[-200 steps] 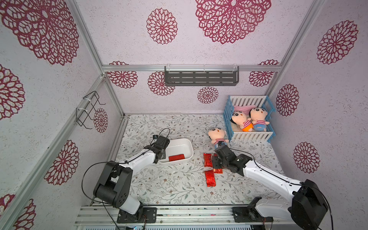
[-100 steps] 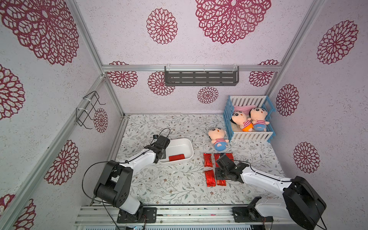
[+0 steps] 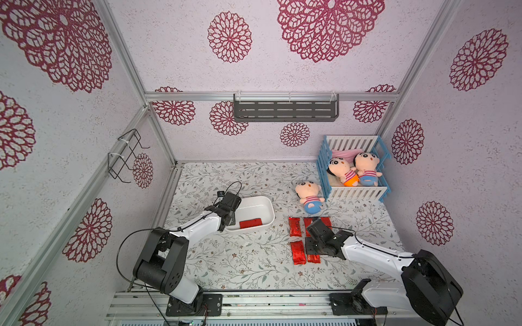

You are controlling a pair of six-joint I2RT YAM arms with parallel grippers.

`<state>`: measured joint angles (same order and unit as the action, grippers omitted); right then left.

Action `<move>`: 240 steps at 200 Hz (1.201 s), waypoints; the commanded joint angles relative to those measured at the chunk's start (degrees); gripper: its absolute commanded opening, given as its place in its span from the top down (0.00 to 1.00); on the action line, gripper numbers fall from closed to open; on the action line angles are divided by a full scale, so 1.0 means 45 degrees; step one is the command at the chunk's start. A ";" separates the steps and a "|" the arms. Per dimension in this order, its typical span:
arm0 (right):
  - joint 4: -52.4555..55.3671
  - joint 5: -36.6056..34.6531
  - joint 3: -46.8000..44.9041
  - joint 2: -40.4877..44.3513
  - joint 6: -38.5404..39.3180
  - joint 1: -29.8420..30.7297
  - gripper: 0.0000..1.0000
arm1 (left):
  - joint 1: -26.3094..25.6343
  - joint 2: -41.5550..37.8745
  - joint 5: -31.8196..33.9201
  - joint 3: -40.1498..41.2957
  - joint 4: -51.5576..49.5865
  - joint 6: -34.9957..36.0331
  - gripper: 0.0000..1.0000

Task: Take the tea bags out of the storage box
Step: Place the tea bag at the center of the board.

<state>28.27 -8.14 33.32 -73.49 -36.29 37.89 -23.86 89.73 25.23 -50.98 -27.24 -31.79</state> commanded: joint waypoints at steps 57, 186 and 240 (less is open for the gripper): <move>0.0231 -0.0427 0.0358 -0.0837 -0.0314 0.0486 0.40 | -0.0263 0.0508 -0.0139 0.0119 -0.0820 0.0131 1.00; 0.0530 -0.0810 0.0389 -0.0471 -0.0652 0.0491 0.34 | -0.0265 0.0450 -0.0144 0.0157 -0.0801 0.0131 1.00; 0.0540 -0.0686 0.0441 -0.0123 -0.0577 0.0489 0.30 | -0.0265 0.0430 -0.0109 0.0157 -0.0799 0.0131 1.00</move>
<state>29.89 -10.68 34.20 -76.49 -38.20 39.83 -23.97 89.78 25.23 -51.07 -27.29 -31.79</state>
